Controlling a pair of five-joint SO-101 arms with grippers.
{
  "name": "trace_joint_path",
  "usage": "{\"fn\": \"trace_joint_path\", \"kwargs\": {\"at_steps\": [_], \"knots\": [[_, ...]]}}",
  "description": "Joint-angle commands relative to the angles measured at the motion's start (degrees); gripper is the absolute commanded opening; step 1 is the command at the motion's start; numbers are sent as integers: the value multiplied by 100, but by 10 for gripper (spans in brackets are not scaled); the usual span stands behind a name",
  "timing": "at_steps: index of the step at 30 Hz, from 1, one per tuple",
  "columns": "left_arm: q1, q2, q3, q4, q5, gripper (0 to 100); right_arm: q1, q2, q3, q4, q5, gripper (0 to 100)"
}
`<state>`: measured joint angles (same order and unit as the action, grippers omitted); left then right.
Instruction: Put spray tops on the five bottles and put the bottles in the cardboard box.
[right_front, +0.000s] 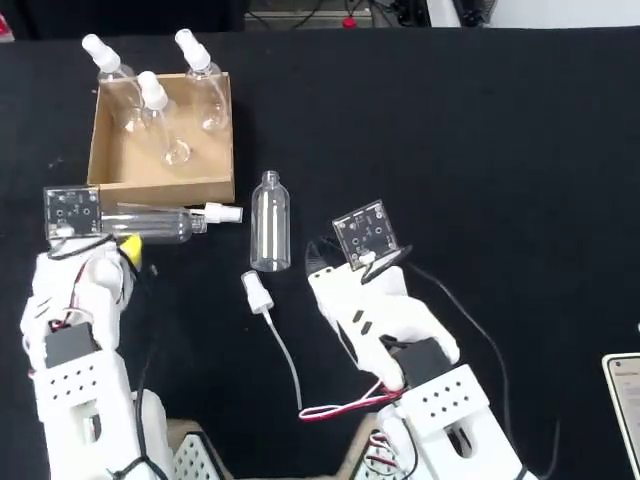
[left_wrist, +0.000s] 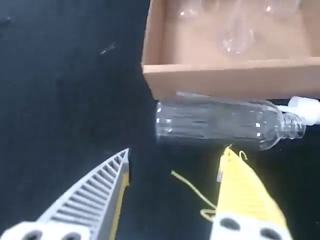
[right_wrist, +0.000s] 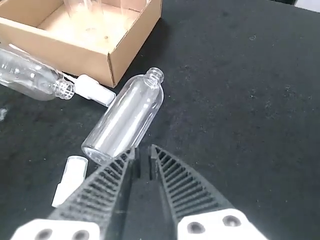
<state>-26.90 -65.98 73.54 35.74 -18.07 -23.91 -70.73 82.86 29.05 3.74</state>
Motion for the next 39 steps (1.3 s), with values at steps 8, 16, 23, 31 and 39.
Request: {"fn": "trace_joint_path", "kwargs": {"at_steps": [8,16,23,31,39], "knots": [[-479,2462,-2475,1064,563,274,70,-75,-40,-185,62,42],[-426,3903,-3248,668,1793,274,62,-75,-57,-185,62,42],[-163,4334,-3424,624,2453,274,62,-75,-75,-185,62,42],[-110,4800,-3424,211,3015,274,62,-75,-75,-185,62,42],[-145,5073,-3371,229,3015,273,70,-75,-75,-185,62,42]]}}
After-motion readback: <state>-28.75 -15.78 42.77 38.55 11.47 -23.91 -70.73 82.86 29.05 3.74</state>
